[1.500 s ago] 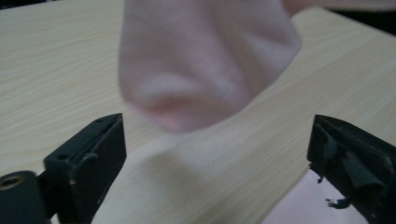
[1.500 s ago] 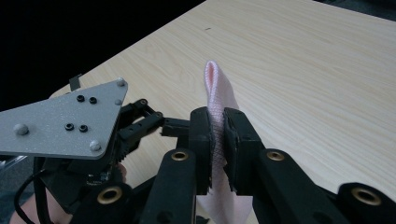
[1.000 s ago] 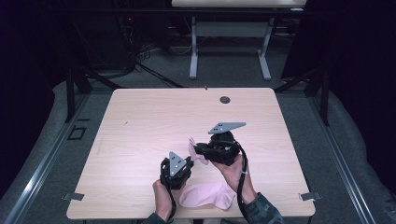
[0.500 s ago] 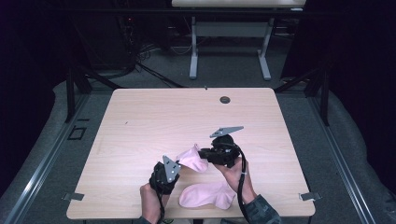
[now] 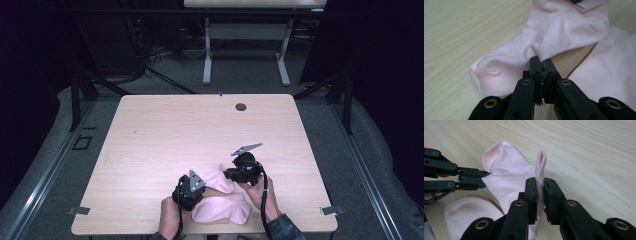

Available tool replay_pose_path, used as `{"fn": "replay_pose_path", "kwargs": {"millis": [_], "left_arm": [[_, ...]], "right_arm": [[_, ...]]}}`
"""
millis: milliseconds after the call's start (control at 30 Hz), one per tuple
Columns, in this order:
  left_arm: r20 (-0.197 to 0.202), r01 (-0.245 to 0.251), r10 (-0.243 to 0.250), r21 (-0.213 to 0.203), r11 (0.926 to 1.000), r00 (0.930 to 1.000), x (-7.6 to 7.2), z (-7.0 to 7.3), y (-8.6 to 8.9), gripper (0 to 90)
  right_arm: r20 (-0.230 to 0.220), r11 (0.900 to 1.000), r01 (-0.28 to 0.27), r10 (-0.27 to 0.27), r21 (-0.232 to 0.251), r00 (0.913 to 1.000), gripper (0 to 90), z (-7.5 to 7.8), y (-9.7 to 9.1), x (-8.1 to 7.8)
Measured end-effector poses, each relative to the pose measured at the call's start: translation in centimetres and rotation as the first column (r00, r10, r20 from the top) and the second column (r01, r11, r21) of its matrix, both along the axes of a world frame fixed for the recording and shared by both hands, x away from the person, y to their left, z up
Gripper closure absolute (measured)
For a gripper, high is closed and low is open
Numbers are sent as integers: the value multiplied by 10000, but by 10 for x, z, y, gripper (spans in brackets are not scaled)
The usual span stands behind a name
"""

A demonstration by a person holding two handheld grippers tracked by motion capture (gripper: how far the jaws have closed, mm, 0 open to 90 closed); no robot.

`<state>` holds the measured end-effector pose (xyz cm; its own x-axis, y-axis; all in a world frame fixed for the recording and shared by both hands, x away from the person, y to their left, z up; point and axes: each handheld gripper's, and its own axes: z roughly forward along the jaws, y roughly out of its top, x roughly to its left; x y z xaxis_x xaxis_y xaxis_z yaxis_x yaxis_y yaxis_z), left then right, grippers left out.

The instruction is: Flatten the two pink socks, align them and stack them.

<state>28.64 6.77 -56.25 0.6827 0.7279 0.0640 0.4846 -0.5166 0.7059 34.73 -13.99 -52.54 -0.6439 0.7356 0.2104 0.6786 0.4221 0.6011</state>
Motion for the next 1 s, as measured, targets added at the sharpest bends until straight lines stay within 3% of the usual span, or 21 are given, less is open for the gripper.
{"fn": "replay_pose_path", "kwargs": {"millis": [133,267,333,433,533,633,733,867,900,1000], "left_arm": [[-366,166,-172,-167,9997,9992,3,-3,-2,803],[-559,-16,-23,-699,9976,9984,2,0,5,595],[-490,-278,234,-912,9954,9985,2,6,13,505],[-411,-805,760,-1227,9892,9963,8,14,28,444],[-478,-1282,1225,-1414,9816,9913,17,20,42,455],[-610,-1644,1579,-1240,9786,9856,27,22,47,462],[-966,-1810,1730,-813,9801,9802,40,19,46,467],[-1523,-1786,1709,-380,9832,9734,53,11,41,502],[-1625,-1782,1697,-387,9832,9720,56,9,41,527],[-1848,-1796,1708,-317,9832,9678,61,5,39,577]], "right_arm": [[59,9988,98,-95,-489,9999,808,-5,-1,1],[18,9979,-48,49,-651,10000,776,-10,-5,3],[60,9963,-28,33,-861,10000,723,-13,-7,4],[291,9933,235,-204,-1129,9994,579,-14,-11,5],[498,9906,419,-356,-1303,9981,445,-12,-17,5],[671,9896,840,-766,-1166,9948,369,-9,-25,3],[635,9887,849,-775,-1237,9950,376,-7,-32,3],[655,9860,895,-809,-1404,9946,468,-10,-35,4],[600,9880,916,-847,-1243,9946,474,-12,-35,5],[412,9871,813,-763,-1380,9962,515,-18,-36,11]]}}
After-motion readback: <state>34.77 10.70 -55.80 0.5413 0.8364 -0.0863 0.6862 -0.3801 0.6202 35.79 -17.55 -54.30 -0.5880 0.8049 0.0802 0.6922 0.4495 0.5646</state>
